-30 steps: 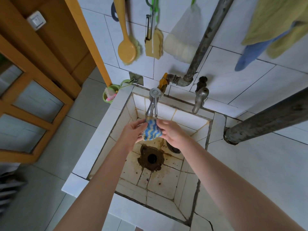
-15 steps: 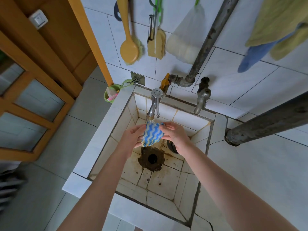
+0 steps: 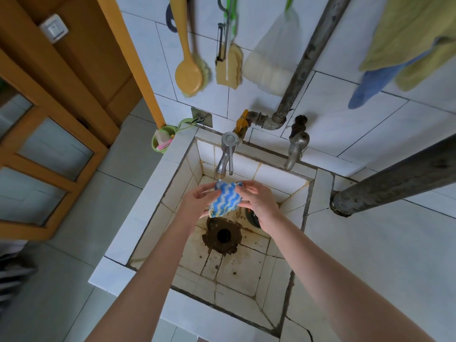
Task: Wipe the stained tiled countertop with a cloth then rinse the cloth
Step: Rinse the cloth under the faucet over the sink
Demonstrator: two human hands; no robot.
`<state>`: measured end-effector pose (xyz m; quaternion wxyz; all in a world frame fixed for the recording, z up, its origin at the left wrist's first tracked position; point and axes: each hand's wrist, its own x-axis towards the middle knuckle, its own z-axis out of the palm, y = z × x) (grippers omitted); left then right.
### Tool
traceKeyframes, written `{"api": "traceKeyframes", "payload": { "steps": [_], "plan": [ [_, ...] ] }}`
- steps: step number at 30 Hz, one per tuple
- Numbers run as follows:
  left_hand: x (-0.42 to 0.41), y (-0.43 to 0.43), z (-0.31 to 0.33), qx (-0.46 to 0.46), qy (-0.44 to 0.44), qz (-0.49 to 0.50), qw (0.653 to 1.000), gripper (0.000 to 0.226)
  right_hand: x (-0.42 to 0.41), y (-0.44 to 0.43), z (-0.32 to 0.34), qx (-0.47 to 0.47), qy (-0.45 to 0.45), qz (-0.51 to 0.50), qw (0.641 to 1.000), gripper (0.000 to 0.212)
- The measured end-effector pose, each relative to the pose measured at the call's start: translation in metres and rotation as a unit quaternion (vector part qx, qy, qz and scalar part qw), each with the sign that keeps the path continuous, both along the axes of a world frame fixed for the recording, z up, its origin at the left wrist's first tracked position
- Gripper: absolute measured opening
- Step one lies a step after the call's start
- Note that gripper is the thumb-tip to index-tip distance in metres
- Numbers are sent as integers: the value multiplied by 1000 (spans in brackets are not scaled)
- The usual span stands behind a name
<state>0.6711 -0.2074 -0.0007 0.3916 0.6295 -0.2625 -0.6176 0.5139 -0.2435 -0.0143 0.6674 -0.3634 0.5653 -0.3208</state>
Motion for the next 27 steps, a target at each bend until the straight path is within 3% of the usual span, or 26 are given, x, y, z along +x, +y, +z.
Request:
{"api": "traceKeyframes", "payload": {
  "steps": [6,22,27],
  "plan": [
    [7,-3,-3,-7,-1,33,999,21,12,-6,3,-13,-2,-26,1000,5],
    [-7,-26,1,-15,112,113,987,20,0,-20,22,0,-45,-117,992,2],
    [2,-20,-1,-14,39,54,998,16,11,-24,24,-6,-54,-108,993,16]
  ]
}}
